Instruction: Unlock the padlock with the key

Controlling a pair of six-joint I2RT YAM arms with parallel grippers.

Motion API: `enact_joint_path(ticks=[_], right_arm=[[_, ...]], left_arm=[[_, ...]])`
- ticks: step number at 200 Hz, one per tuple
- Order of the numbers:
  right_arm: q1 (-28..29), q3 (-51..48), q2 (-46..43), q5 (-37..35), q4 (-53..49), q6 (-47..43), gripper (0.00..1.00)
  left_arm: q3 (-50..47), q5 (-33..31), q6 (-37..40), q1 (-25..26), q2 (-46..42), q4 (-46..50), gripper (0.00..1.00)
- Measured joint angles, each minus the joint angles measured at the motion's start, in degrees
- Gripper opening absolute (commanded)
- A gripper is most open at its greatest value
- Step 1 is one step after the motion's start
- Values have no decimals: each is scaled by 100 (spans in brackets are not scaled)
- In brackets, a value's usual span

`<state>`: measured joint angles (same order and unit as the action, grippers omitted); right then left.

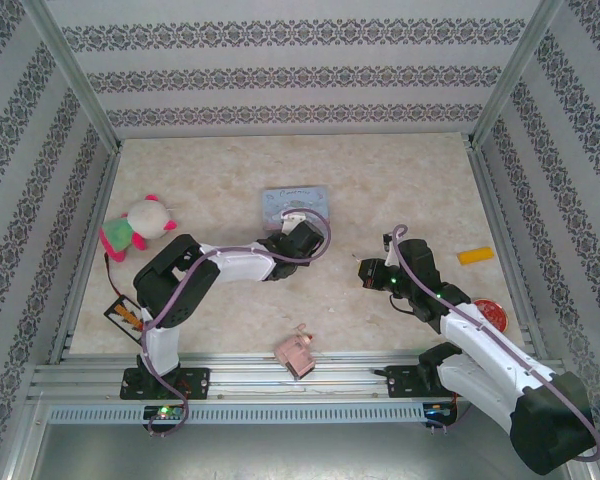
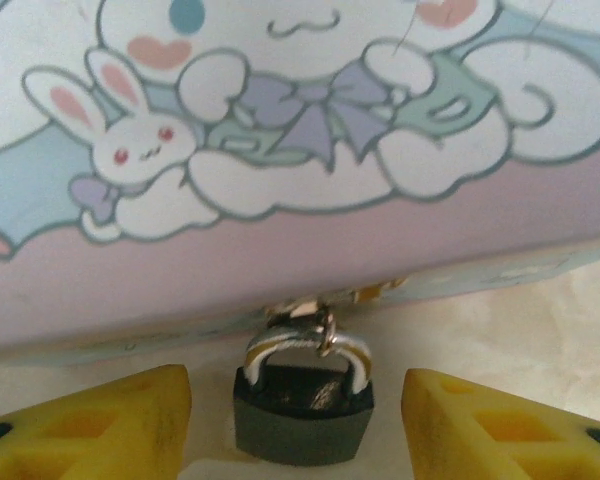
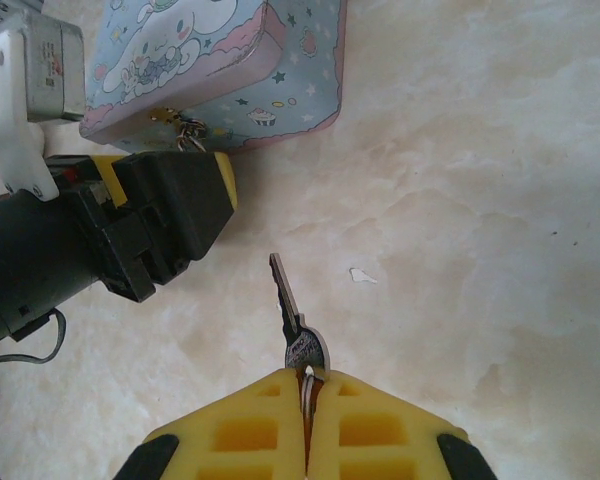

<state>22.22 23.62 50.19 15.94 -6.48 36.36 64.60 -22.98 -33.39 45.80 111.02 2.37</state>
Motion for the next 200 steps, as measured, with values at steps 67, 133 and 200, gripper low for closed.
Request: enact_joint_path(ticks=[67,133,200], right_arm=[[-37,0,-33,20,31,76,0],[-37,0,-61,63,44,79,0],[-74,0,-48,109,76,96,0]], left_arm=[[114,-4,17,-4,216,-7,55],[111,-7,15,-26,267,-24,51],[125,-90,17,-74,356,-35,50]])
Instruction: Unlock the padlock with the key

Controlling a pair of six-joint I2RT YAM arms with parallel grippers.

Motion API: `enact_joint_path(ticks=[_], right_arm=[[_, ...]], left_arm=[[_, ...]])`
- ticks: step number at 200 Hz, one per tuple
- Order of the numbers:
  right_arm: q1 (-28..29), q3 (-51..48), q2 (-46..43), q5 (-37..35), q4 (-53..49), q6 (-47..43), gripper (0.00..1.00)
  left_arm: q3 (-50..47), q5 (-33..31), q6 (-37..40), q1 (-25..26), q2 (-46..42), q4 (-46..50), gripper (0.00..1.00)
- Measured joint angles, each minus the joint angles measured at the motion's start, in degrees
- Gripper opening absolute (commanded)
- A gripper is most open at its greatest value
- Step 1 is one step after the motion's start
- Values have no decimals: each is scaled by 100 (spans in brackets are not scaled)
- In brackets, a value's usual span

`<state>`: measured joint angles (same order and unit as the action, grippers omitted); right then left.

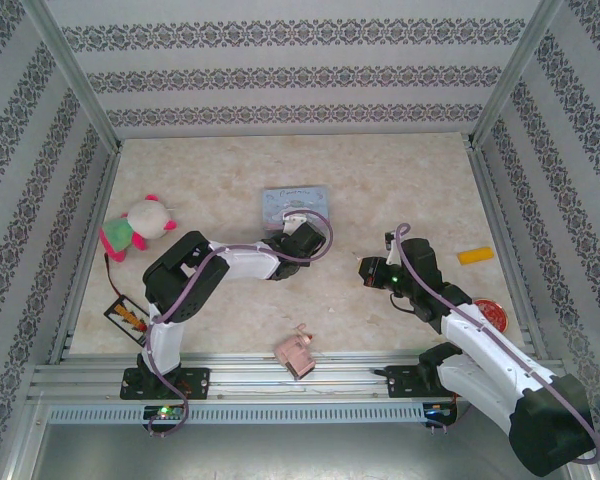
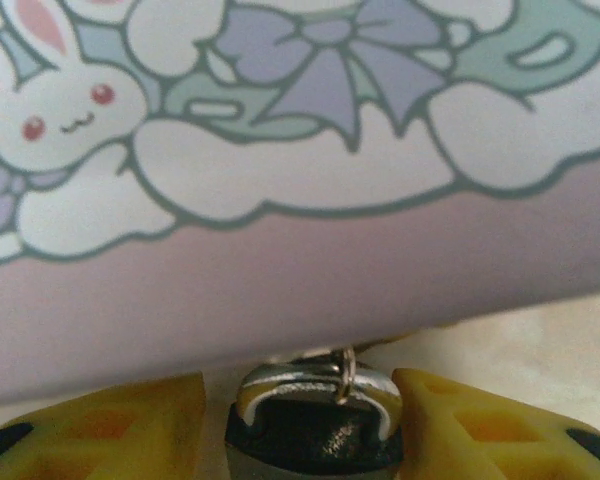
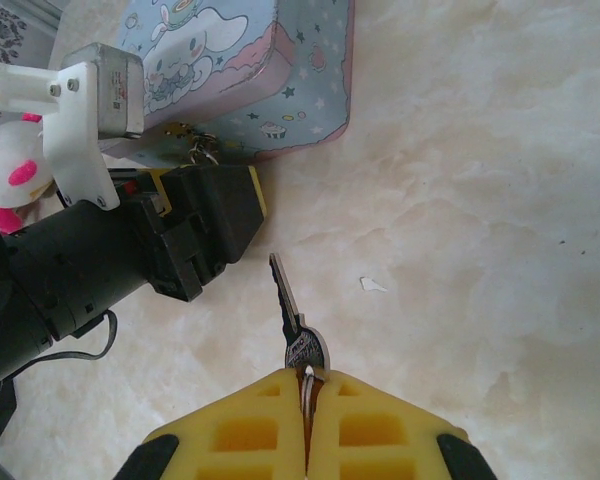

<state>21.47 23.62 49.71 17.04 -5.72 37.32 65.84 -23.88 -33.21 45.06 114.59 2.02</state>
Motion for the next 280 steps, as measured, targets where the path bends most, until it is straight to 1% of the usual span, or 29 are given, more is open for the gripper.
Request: enact_joint_path(ticks=[44,62,88,109,154,167,178,199,216,251,280], right_arm=[[0,0,39,37,42,0,0],[0,0,70,37,63,0,0],[0,0,111,39,127,2,0],[0,0,140,39,157,2,0],[0,0,262,44,184,2,0],[0,0,293,46,223,0,0],[2,-15,304,44,282,0,0],[13,-120,352,35,485,-2,0],[101,-280,470,-13,750,-7,0],[544,-660,866,-273,1266,-9,0],[857,-802,1250,-450,1858,-22,0]], left_arm=[[125,-28,42,-24,103,-24,48],[170,-39,79,-28,131,-26,45],[234,-39,133,-55,184,-42,37],[243,-42,153,-57,197,-72,33],[243,-24,179,-57,199,-114,16],[243,0,192,-57,199,-118,13],[243,33,192,-57,199,-127,12],[223,190,168,-59,164,-164,10],[160,437,68,-90,48,-164,10],[17,1049,-404,-131,-286,-184,11],[-190,1486,-927,-131,-426,-514,11]])
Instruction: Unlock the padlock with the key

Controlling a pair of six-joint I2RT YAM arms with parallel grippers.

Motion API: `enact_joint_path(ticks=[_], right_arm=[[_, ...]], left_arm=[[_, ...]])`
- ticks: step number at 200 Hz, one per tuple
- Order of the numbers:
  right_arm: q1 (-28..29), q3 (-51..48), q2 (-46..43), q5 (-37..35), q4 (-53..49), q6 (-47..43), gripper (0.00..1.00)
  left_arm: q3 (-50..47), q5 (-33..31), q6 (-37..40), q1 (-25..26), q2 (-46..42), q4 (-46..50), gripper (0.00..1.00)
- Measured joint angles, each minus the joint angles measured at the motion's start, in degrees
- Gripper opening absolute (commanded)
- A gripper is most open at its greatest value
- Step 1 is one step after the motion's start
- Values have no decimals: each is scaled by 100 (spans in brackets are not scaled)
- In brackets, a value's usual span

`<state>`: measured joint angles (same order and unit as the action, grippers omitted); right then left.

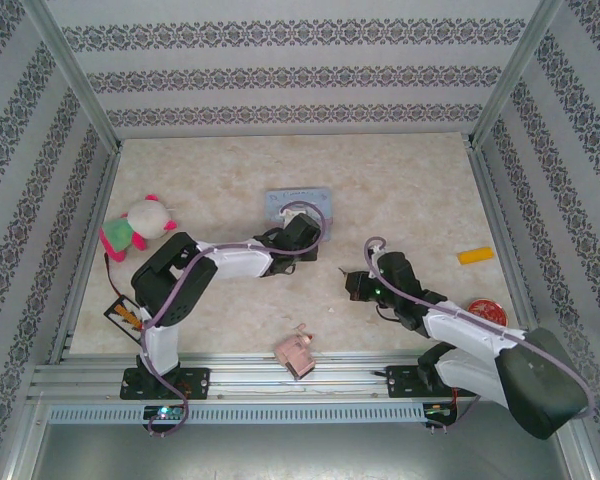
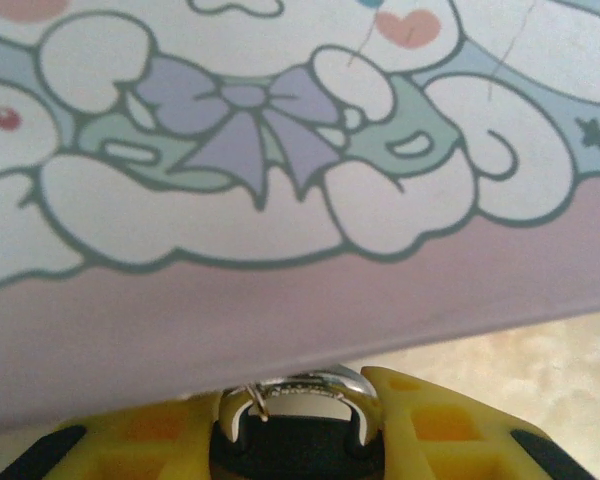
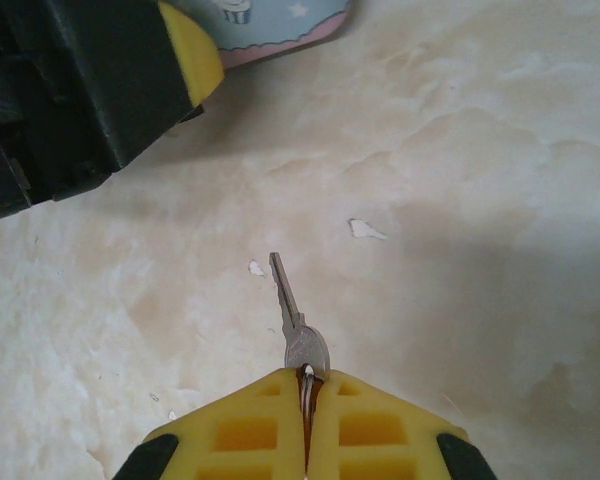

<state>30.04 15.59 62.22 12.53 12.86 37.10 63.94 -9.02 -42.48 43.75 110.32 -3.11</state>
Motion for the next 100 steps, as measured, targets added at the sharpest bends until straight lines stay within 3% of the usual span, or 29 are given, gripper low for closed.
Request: enact_joint_path(ticks=[100], right_arm=[[710,-197,903,-719,1547,-31,0]], left_arm=[[-739,487,-1469,55,-144,-994,11]])
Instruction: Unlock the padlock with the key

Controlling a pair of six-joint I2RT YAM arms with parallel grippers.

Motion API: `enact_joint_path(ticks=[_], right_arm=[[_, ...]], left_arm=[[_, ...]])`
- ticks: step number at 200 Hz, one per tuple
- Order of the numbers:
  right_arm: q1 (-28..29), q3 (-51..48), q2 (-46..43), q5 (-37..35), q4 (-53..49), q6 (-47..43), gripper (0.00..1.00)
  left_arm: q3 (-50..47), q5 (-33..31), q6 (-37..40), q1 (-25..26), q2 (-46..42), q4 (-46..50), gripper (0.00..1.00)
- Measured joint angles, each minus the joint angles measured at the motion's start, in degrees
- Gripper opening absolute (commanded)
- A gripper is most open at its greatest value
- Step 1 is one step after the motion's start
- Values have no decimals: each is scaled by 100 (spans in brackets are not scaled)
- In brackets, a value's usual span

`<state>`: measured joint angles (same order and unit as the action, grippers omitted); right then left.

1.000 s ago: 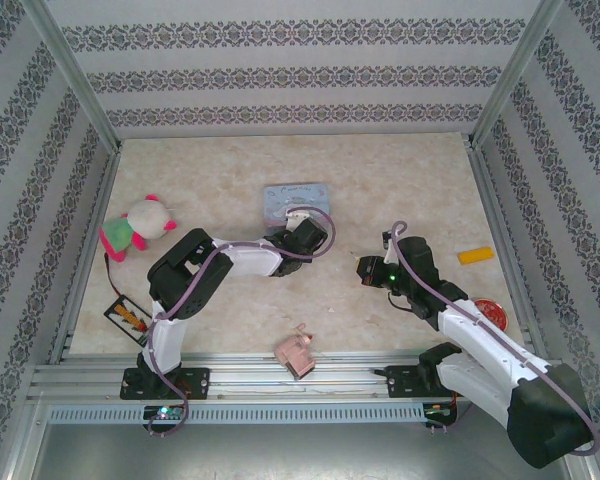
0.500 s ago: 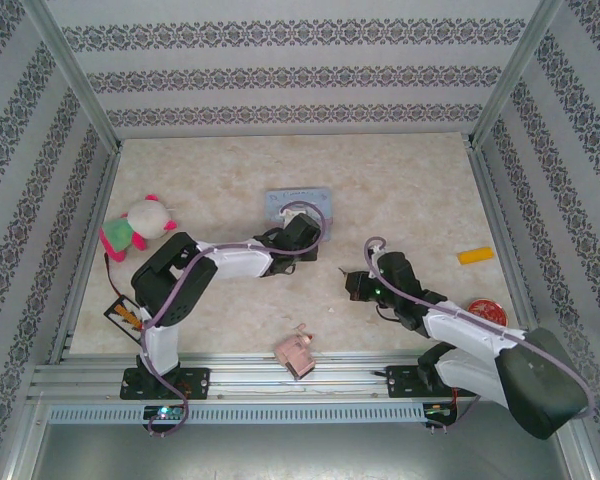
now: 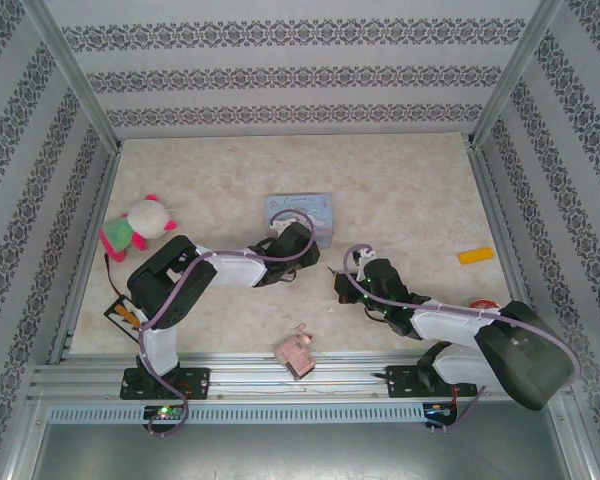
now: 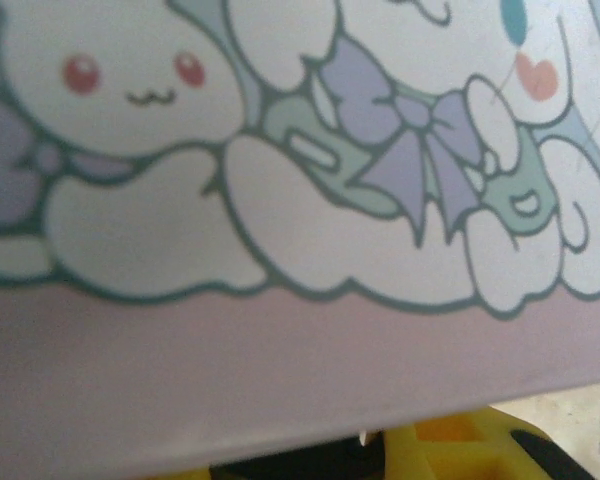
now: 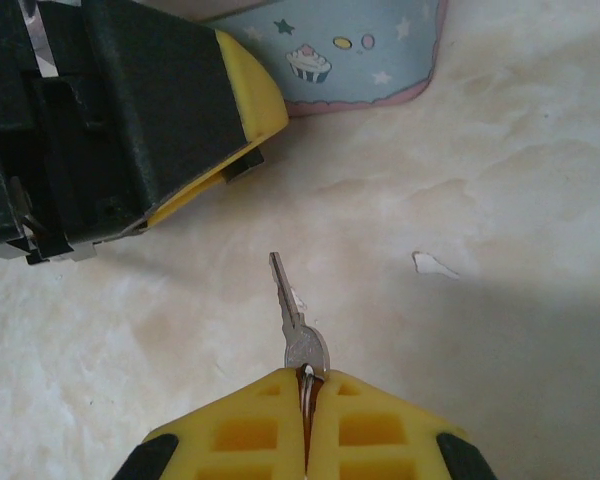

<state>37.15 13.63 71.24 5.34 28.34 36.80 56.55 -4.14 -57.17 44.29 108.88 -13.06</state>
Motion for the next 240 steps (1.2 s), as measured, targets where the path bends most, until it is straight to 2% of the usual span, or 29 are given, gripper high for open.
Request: enact_joint_path(ticks=[131,180,240], right_arm=[[511,-7,1491,-525,1731,-13,0],[579,-7,2107,-662,2402,31,0],[610,-4,2420,-800,2918,74,0]], left_arm=[[-481,420,-658,0,-90,-837,10],[-522,483,-745,0,-94,-929,10],[-525,525,-765,0,-94,-933,10]])
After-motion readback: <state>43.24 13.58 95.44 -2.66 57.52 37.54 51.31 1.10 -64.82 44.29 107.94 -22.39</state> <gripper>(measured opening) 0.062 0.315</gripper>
